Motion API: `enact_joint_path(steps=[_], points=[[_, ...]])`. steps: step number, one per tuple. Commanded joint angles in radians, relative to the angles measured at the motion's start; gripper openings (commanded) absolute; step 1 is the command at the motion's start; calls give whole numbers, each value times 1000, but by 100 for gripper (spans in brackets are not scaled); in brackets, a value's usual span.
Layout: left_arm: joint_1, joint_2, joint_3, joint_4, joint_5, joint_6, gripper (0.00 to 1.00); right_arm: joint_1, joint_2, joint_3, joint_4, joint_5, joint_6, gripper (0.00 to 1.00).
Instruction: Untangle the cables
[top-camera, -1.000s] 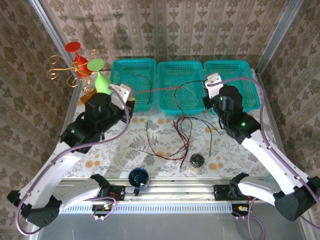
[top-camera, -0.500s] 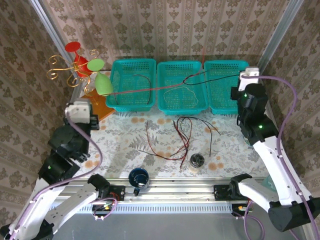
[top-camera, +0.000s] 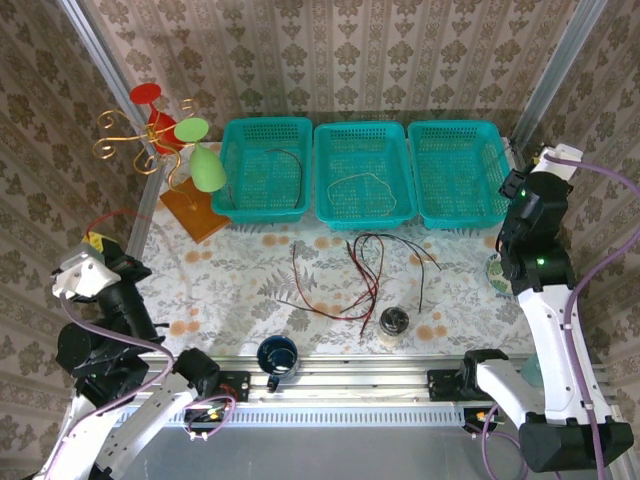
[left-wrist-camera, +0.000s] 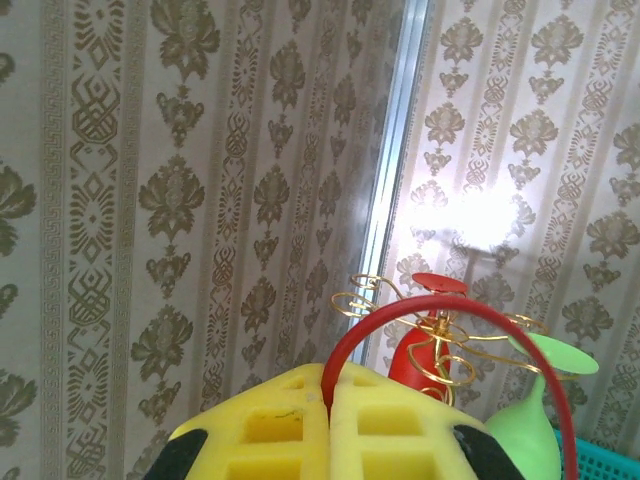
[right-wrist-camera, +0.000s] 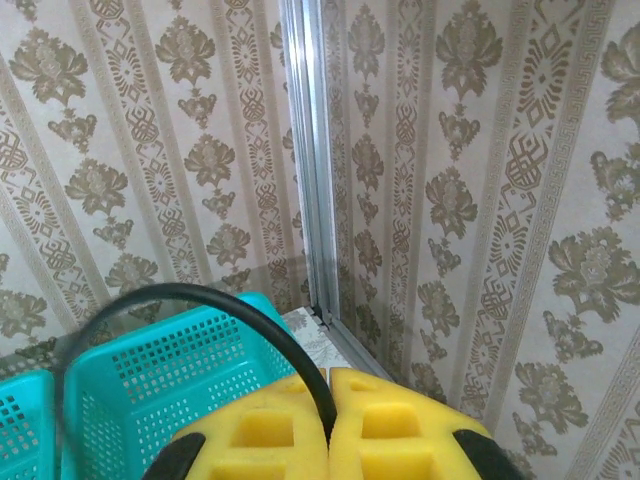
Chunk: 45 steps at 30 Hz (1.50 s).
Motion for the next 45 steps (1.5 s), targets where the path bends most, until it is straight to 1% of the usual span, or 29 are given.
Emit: enact_joint_path(steps=[1,4,6,9,12,14,19,21,24,28,32,40,45], points=[[6,1,2,8,-29,-54,0,-6,-21,-11,3,5,50,0],[4,25,20,-61,10,-114,0,-6,-25,-14,-3,-16,52,0],[5,54,44,-117,56,-154,0,-6,-30,-13,-5,-26,54,0],[5,136,98,-218,188,-203,0,-6,-39,-9,-6,-37,53,0],[4,263,185,-315,323,-249,0,-6,-48,-9,-1,-61,61,0],[4,332,223,-331,386,-263,0,-6,-52,-13,-3,-85,84,0],[3,486,294,-278,501,-238,0,-6,-58,-23,-29,-145,157,0],[3,575,372,-319,543,-226,0,-6,-63,-26,-34,-157,190,0],[2,689,480,-344,560,-188,0,-6,-64,-25,-49,-180,234,0],[4,790,558,-256,566,-98,0,-5,-62,-20,-67,-201,260,0],[4,893,678,-244,586,-47,0,-4,-66,-23,-80,-212,274,0],[24,1005,821,-135,582,97,0,-4,-77,-30,-112,-264,325,0],[39,1076,896,18,551,251,0,-3,-87,-46,-95,-288,322,0]])
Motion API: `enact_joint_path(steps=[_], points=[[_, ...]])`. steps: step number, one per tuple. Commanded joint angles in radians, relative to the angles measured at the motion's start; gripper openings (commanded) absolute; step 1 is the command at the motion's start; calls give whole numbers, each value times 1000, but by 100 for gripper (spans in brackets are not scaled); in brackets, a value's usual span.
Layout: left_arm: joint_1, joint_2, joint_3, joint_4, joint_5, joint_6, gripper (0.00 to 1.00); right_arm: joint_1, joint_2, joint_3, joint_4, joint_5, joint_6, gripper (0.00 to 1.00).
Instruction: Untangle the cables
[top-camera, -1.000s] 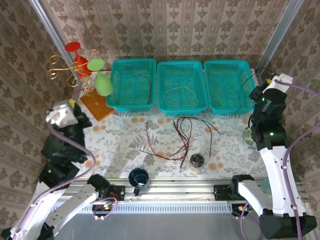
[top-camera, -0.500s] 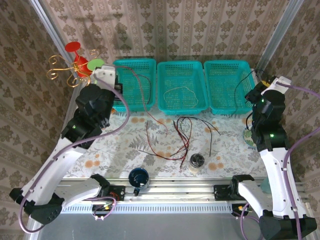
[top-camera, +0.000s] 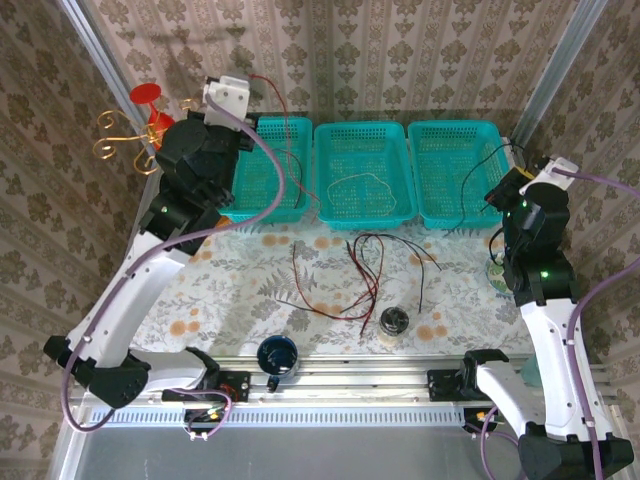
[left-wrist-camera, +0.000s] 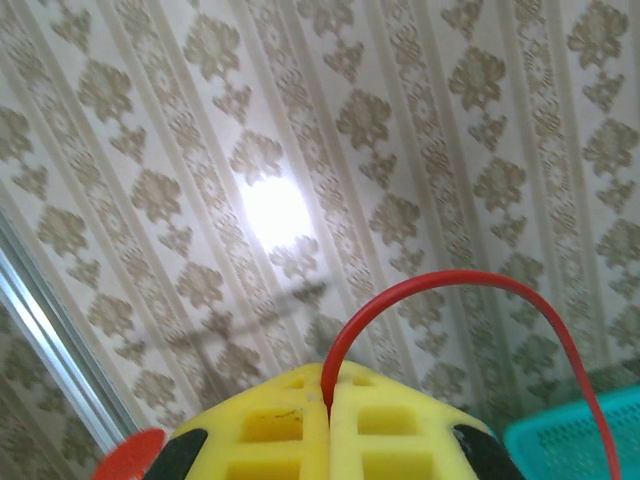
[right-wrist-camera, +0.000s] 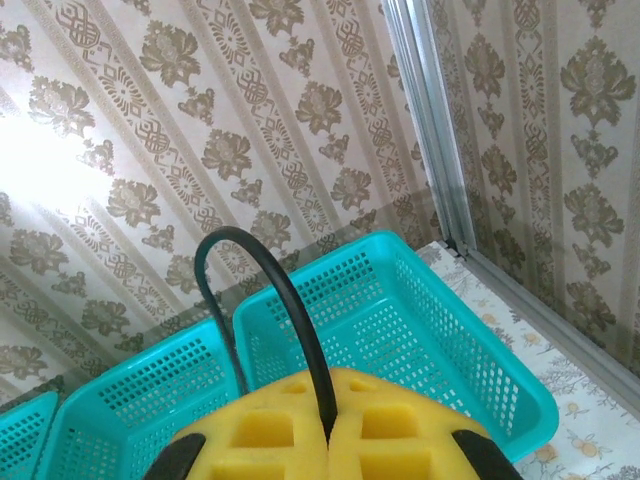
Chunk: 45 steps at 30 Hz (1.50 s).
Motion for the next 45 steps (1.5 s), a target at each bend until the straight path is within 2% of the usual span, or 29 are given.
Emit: enact_joint_path(steps=[1,8,13,17,26,31,34,39,45], points=[[8,43,75,166,-14,157,0,-1,-19,-17,6,-35,25,0],[15,162,224,247,16,283,0,-1,-13,-10,2,-39,26,0],[18,228,281,390,-13,434,0,-1,-10,-6,-2,-36,21,0],[33,274,339,395,-24,493,0,-1,-9,-5,-4,-36,18,0],[113,287,331,362,-34,472,0,-1,3,-1,-3,-41,12,0],[158,290,262,408,-12,467,0,-2,10,5,1,-57,28,0],[160,297,188,366,-8,460,0,-1,13,8,1,-61,43,0],[154,316,15,280,-24,373,0,-1,7,12,0,-81,60,0],[150,420,-53,102,-26,263,0,-1,5,36,-18,-84,36,0]])
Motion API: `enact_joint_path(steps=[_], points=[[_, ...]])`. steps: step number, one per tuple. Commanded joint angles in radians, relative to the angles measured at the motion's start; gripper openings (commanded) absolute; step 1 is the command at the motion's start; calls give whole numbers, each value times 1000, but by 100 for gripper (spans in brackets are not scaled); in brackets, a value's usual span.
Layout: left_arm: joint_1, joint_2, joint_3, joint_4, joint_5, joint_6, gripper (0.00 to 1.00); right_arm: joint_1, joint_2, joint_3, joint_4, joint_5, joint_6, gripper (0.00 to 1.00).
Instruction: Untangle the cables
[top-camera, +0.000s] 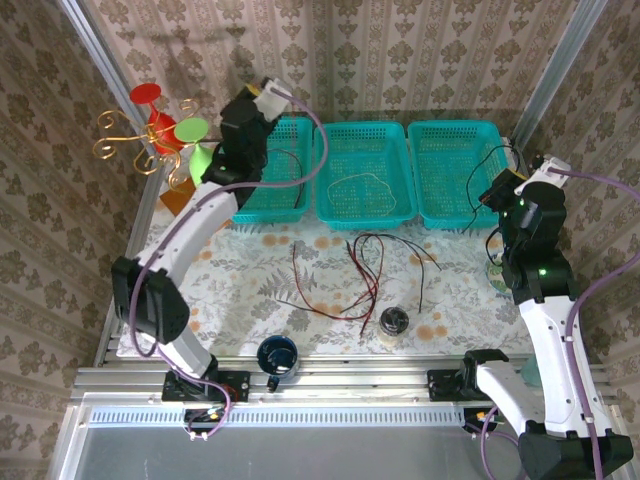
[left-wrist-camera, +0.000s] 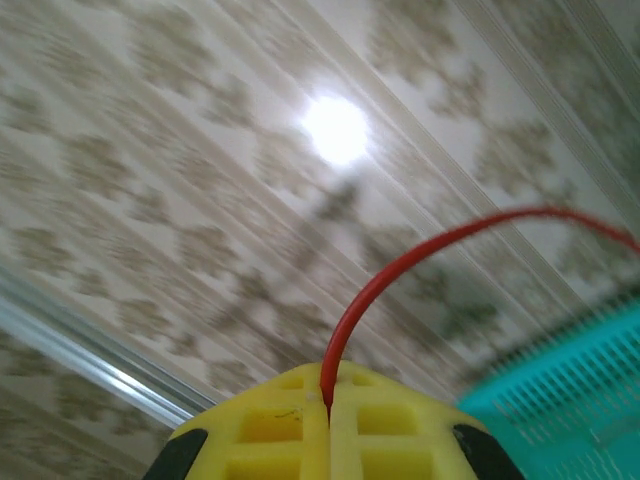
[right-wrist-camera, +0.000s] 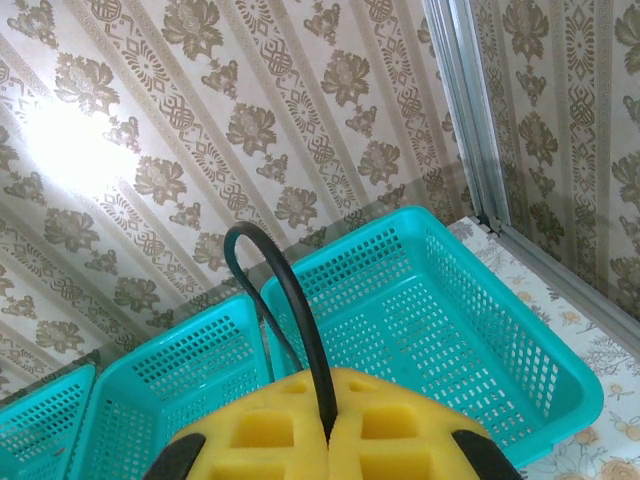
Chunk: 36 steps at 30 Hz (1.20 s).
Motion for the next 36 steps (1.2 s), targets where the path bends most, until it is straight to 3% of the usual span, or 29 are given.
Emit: enact_joint_path(steps=[1,7,11,14,28,36], points=[[-10,43,-19,-113,-11,-96,0,-1,-11,41,-13,-17,-3,0],[-15,163,43,-327,-30,-225,0,-1,-20,35,-19,-19,1,0],[15,226,142,-529,-66,-404,0,-1,-28,31,-23,-19,-5,0],[19,209,150,-539,-46,-434,0,-1,-26,31,-20,-19,-11,0],[-41,135,268,-392,-239,-2,0,-1,-19,17,-11,-33,14,0],[-28,64,297,-262,-325,235,0,-1,-9,19,-4,-42,16,0]])
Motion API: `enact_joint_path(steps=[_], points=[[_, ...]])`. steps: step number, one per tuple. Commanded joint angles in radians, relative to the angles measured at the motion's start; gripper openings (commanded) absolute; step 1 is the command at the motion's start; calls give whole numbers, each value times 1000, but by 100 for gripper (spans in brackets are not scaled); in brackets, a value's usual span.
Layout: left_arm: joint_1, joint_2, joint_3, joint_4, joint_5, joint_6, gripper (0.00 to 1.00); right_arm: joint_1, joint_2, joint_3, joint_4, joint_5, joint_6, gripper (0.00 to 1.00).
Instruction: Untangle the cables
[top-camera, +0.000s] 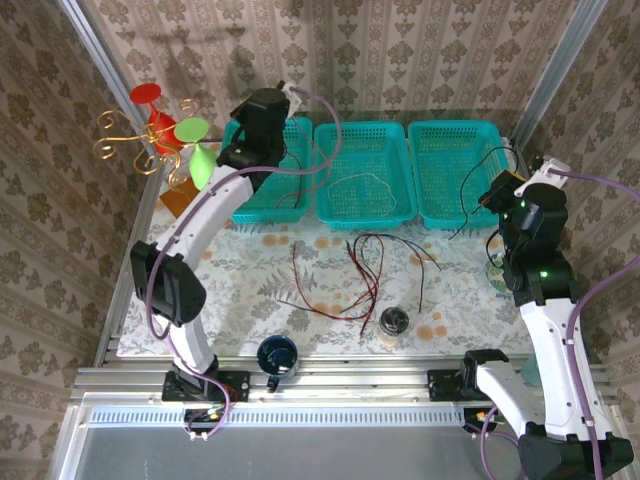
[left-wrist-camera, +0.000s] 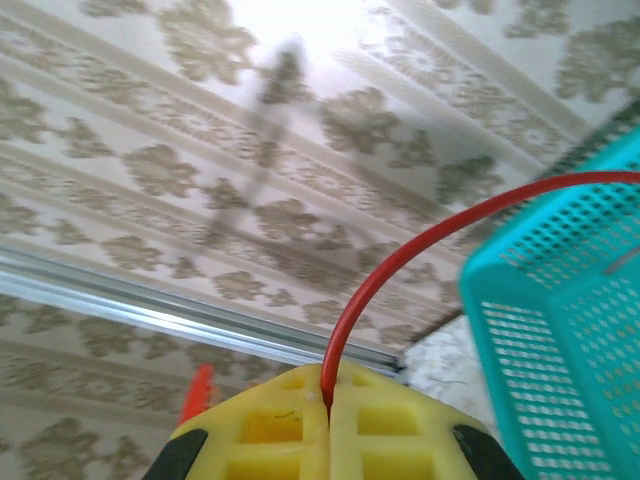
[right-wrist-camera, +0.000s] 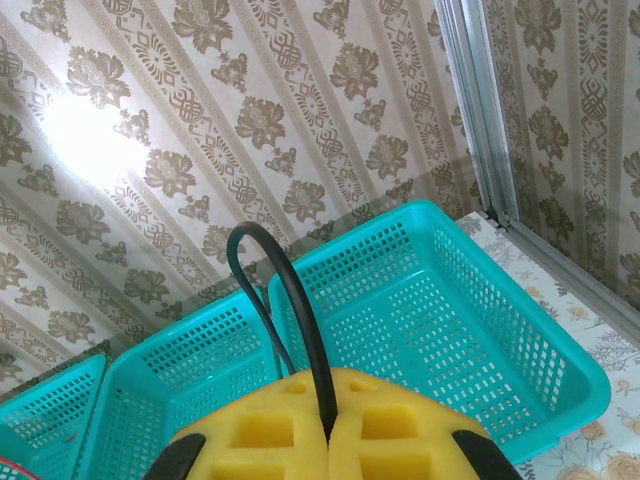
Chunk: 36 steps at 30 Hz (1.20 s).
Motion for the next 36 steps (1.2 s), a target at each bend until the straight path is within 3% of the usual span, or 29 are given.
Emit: enact_joint_path(steps=[1,7,12,19,30,36], points=[[21,-61,47,84,-78,160,0,-1,4,17,9,-20,14,0],[59,-128,25,186,-107,287,0,-1,12,15,14,-26,30,0],[12,-118,-41,178,-99,310,0,-3,18,10,20,-32,48,0],[8,-30,-64,29,-124,176,0,-1,3,14,6,-29,24,0],[28,-18,-36,29,-137,227,0,-1,6,4,9,-30,33,0],[13,-5,-91,-126,-91,117,0,-1,11,3,15,-34,46,0]])
